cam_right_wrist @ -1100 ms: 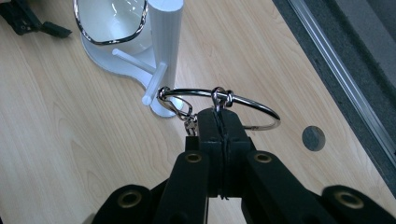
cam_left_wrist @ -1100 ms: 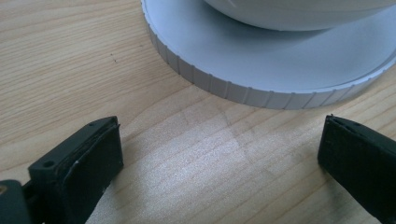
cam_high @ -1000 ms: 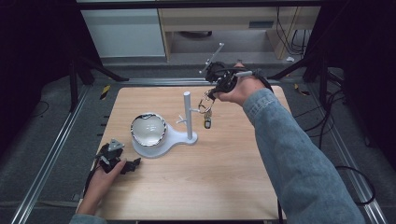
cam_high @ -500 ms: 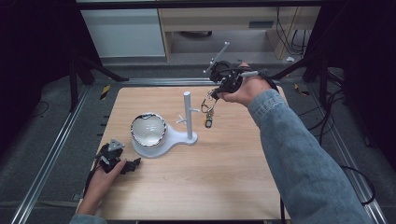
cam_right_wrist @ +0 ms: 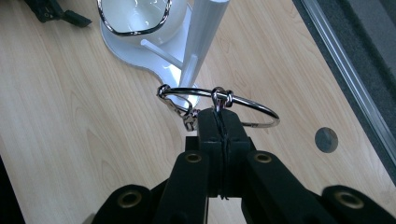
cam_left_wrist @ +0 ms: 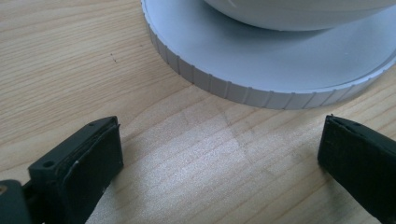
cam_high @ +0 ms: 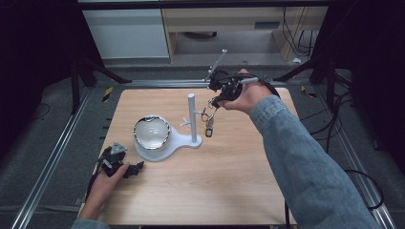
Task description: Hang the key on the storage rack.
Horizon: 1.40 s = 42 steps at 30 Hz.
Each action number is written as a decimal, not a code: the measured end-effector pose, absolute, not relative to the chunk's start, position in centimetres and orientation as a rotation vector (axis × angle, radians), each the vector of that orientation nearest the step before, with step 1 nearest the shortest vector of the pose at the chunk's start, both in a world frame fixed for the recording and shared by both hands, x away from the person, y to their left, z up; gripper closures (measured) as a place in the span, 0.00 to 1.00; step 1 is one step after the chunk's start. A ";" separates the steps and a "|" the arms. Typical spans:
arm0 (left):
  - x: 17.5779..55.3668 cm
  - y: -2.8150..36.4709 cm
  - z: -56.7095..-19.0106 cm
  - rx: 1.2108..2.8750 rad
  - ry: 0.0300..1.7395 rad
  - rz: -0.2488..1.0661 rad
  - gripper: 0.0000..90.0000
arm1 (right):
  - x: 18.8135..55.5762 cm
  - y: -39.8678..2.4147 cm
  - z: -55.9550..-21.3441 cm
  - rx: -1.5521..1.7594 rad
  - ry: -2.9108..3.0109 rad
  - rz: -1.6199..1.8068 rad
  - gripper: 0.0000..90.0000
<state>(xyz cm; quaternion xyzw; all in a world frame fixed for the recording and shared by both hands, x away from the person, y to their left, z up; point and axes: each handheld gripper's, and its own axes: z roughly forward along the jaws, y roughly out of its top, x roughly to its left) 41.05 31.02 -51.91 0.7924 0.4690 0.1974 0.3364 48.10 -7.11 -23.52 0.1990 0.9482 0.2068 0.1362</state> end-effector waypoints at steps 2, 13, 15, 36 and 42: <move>41.1 31.0 -51.9 2.066 1.223 0.515 0.00 | 48.4 -6.9 -23.8 0.578 2.751 0.596 1.00; 41.1 31.0 -51.9 2.066 1.222 0.515 0.00 | 49.8 -5.6 -25.2 0.593 2.790 0.580 1.00; 41.1 31.0 -51.9 2.066 1.223 0.515 0.00 | 50.0 -5.3 -25.4 0.590 2.795 0.573 1.00; 41.1 31.0 -51.9 2.066 1.223 0.514 0.00 | 51.6 -4.5 -27.3 0.622 2.844 0.565 0.99; 41.1 31.0 -51.9 2.066 1.223 0.514 0.00 | 52.0 -4.7 -27.3 0.646 2.827 0.591 0.89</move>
